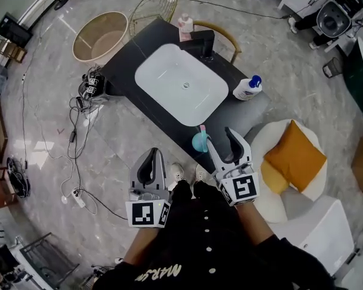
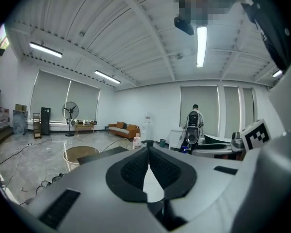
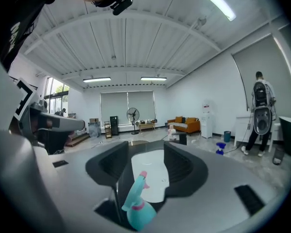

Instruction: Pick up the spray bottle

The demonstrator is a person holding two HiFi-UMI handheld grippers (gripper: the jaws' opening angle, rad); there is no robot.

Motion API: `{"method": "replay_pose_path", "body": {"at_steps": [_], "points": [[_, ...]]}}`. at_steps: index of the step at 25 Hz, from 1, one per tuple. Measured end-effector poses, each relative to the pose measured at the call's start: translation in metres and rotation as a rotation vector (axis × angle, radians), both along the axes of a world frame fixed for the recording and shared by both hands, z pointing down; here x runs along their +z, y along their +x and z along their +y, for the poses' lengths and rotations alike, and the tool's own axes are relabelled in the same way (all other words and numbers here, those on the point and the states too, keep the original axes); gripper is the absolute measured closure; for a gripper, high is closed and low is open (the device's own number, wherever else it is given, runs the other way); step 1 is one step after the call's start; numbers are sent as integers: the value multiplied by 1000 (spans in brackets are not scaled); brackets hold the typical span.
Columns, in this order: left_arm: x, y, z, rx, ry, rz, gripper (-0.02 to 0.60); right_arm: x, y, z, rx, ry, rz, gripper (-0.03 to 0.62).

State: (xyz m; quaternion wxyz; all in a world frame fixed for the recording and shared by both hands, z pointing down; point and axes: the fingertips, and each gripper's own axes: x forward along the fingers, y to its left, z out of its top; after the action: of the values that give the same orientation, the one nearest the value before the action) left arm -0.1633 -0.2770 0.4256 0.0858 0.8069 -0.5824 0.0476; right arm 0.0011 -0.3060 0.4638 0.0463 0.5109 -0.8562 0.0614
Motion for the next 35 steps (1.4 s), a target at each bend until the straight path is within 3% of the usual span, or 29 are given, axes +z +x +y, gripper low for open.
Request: {"method": "replay_pose_path", "body": {"at_steps": [6,16,21,28,35], "points": [[50,-1,-7,77,-79,3,565,81,-33,-4,5,-132,33,318],[121,-12,-1,107,-213,-16,565,139,-40,-21,138,-101,37,317],[142,-15,-3,99,-231,-26,565,148,-37,-28,175,-44,71,446],[140,-15,-2,94,-227,-27,565,140,-31,-28,172,-39,81,477],[106,-9,-17,89,-162,-22,565,87,-20,-38,118,-2,64,482]]}}
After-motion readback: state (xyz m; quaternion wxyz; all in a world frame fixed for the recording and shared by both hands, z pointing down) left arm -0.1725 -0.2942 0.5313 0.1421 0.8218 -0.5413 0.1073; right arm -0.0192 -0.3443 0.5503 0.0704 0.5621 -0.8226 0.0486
